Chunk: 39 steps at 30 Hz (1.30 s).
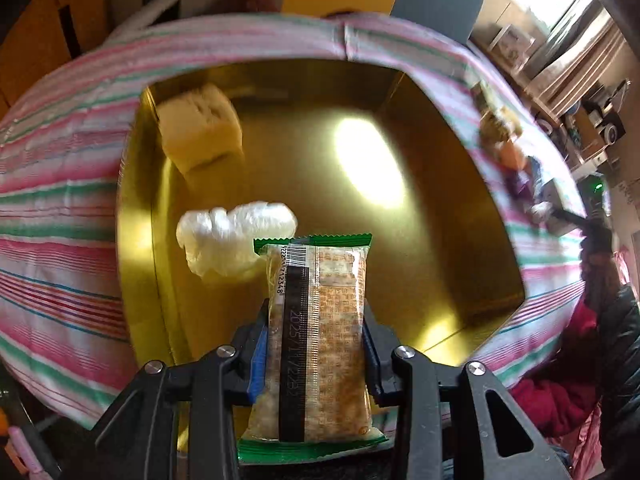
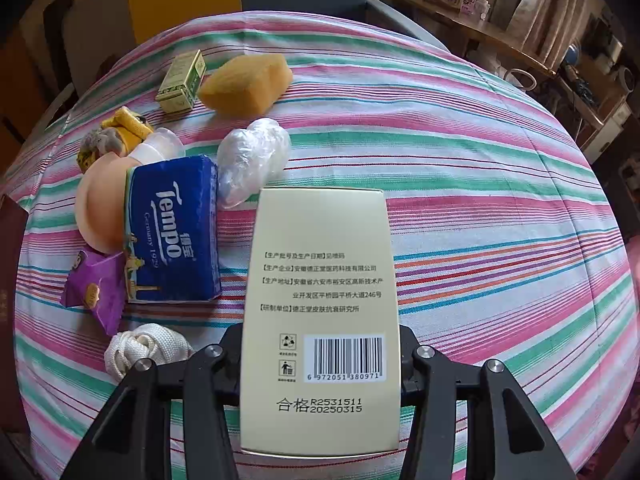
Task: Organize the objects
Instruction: 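Carry the cracker packet with the left tool into the tray and release it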
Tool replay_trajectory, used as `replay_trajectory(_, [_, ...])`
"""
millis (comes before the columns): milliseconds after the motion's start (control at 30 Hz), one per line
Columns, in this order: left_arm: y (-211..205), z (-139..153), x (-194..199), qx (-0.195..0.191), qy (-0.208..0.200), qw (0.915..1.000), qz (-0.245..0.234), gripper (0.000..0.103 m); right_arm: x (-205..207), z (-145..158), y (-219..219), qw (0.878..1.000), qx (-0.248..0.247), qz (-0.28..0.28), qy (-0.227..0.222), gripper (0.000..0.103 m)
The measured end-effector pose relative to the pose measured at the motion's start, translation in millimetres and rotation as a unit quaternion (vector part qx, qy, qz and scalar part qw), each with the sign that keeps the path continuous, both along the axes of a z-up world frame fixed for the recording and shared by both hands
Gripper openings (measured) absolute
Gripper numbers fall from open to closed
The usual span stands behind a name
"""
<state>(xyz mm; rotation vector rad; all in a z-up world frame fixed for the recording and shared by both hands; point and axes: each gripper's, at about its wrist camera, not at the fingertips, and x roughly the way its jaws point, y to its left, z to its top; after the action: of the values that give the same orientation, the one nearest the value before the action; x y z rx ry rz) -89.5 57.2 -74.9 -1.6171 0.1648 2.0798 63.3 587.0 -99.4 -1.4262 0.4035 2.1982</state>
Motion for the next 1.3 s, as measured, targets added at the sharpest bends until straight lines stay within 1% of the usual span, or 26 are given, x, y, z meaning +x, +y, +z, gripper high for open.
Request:
replay_trajectory(67, [1, -9, -8, -0.019, 0.002, 0.9998, 0.01, 0.038, 0, 0, 0, 1.0, 0.0, 0.001, 0.0, 0.051])
replay_trajectory(133, [-2, -14, -19, -0.037, 0.016, 0.9985, 0.036, 0.038, 1, 0, -1, 1.0, 0.0, 0.0, 0.0, 0.051])
replay_trajectory(233, [-8, -18, -33, -0.053, 0.036, 0.9953, 0.072, 0.038, -1, 0, 0, 1.0, 0.004, 0.002, -0.002, 0.051])
replay_trajectory(300, [-9, -20, -39, -0.058, 0.045, 0.994, 0.082, 0.038, -2, 0, 0, 1.0, 0.006, 0.003, -0.003, 0.051])
replay_trajectory(333, [-10, -22, -41, -0.066, 0.052, 0.9926, 0.088, 0.038, -2, 0, 0, 1.0, 0.007, 0.003, -0.004, 0.051])
replay_trajectory(367, [-10, -23, -42, -0.075, 0.066, 0.9912, 0.087, 0.038, -2, 0, 0, 1.0, 0.007, 0.003, -0.004, 0.051])
replay_trajectory(400, [-9, -24, -42, -0.08, 0.072, 0.9905, 0.086, 0.038, -2, 0, 0, 1.0, 0.008, 0.004, -0.005, 0.051])
replay_trajectory(500, [-7, -25, -42, -0.082, 0.08, 0.9898, 0.084, 0.038, -3, 0, -1, 1.0, 0.01, 0.005, -0.006, 0.051])
replay_trajectory(567, [-8, -26, -38, -0.093, 0.088, 0.9886, 0.079, 0.038, -4, -2, 3, 1.0, 0.01, 0.005, -0.006, 0.051])
replay_trajectory(633, [-5, -26, -34, -0.096, 0.093, 0.9883, 0.073, 0.042, -4, -1, 3, 1.0, 0.008, 0.004, -0.005, 0.051])
replay_trajectory(700, [-5, -25, -31, -0.096, 0.098, 0.9878, 0.073, 0.048, -3, -1, 3, 1.0, 0.007, 0.004, -0.005, 0.051])
replay_trajectory(767, [-8, -24, -27, -0.091, 0.103, 0.9875, 0.077, 0.049, -3, -1, 3, 1.0, 0.007, 0.003, -0.004, 0.051])
replay_trajectory(1000, [-9, -14, -16, -0.098, 0.137, 0.9823, 0.082, 0.05, -3, 0, 0, 1.0, 0.006, 0.0, -0.003, 0.051])
replay_trajectory(1033, [-5, -12, -15, -0.096, 0.143, 0.9812, 0.087, 0.049, -3, 0, 0, 1.0, 0.006, 0.001, -0.003, 0.051])
replay_trajectory(1100, [-9, -12, -21, -0.093, 0.152, 0.9798, 0.091, 0.049, -3, 0, 1, 1.0, 0.005, 0.0, -0.003, 0.051])
replay_trajectory(1200, [-12, -8, -18, -0.092, 0.168, 0.9766, 0.098, 0.05, -2, 0, 2, 1.0, 0.004, -0.002, -0.003, 0.052])
replay_trajectory(1300, [-10, 0, -5, -0.091, 0.189, 0.9722, 0.103, 0.049, -2, 1, 2, 1.0, 0.002, -0.004, -0.003, 0.053])
